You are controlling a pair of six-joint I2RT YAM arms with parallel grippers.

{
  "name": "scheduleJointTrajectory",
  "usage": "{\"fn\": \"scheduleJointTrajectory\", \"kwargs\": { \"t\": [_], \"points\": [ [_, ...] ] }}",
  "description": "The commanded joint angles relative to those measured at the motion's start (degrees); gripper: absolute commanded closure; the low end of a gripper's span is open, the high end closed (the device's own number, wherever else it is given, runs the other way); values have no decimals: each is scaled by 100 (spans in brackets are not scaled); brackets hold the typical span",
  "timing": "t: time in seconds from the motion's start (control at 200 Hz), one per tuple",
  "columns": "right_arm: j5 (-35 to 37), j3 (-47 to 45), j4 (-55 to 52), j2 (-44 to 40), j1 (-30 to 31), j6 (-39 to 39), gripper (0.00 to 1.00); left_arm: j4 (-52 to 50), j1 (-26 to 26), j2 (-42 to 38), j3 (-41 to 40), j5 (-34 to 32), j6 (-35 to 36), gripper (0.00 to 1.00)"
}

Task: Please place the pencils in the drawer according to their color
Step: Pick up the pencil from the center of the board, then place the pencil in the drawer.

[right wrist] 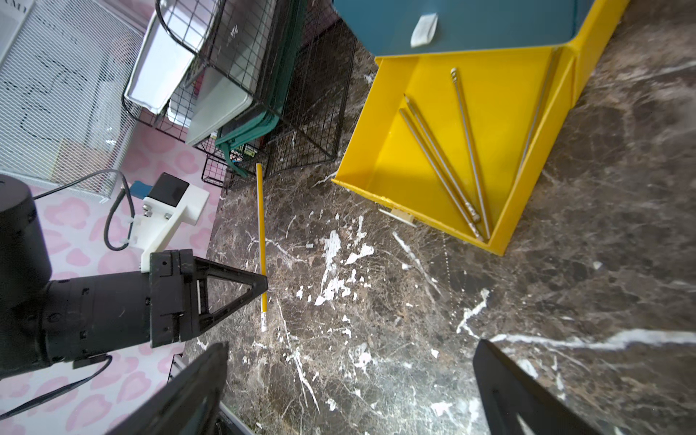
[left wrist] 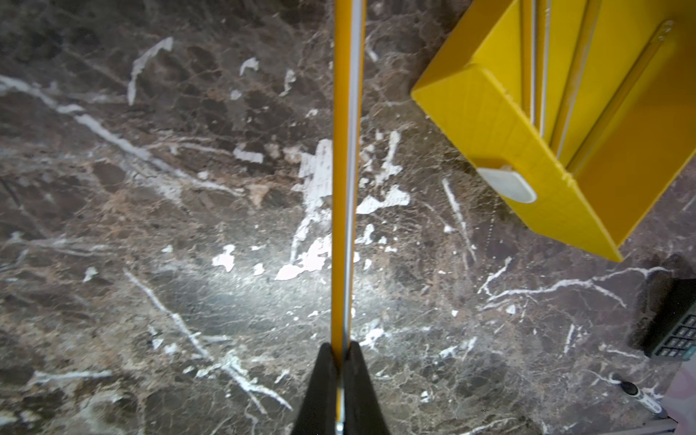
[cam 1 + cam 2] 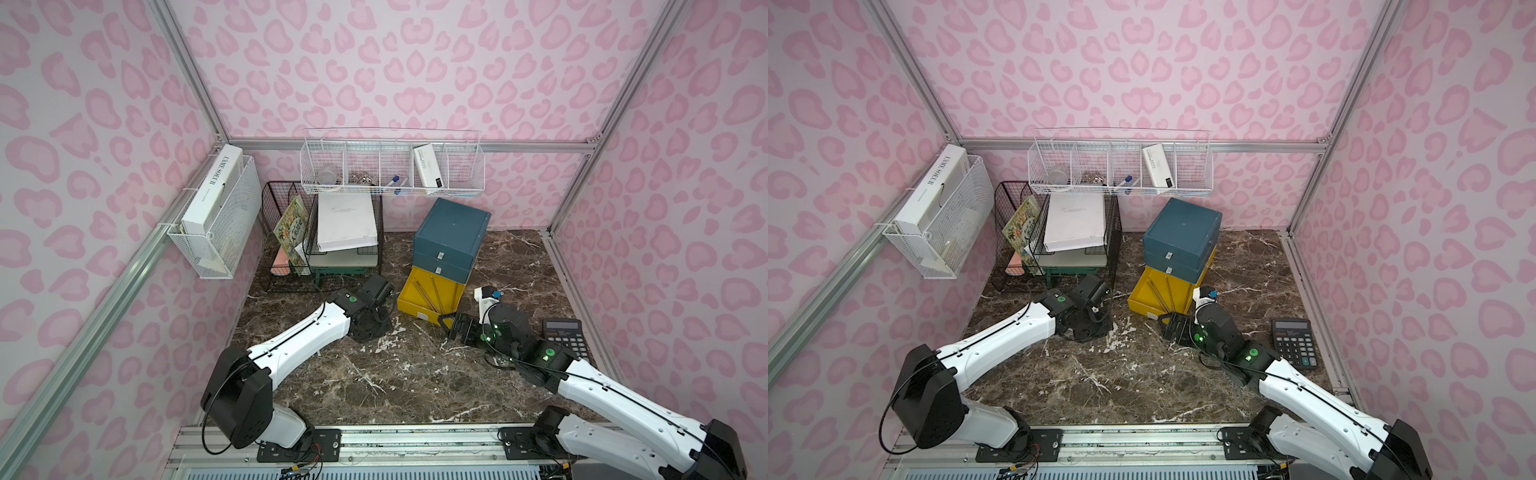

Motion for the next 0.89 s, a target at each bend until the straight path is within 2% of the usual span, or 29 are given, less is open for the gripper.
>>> {"fn": "scheduleJointTrajectory", "kwargs": {
  "t": [0.0, 0.405, 0.89],
  "points": [
    [-169, -12, -157, -132, -199, -76, 0, 217, -101, 291, 375, -31, -147, 100],
    [-465, -1, -342, -414, -797, -155, 0, 675, -510, 1785, 2201, -178, -437, 100],
    [-541, 24, -388, -414, -883, -164, 0, 1537, -644, 2887, 2856, -557, -1020, 100]
  ]
}}
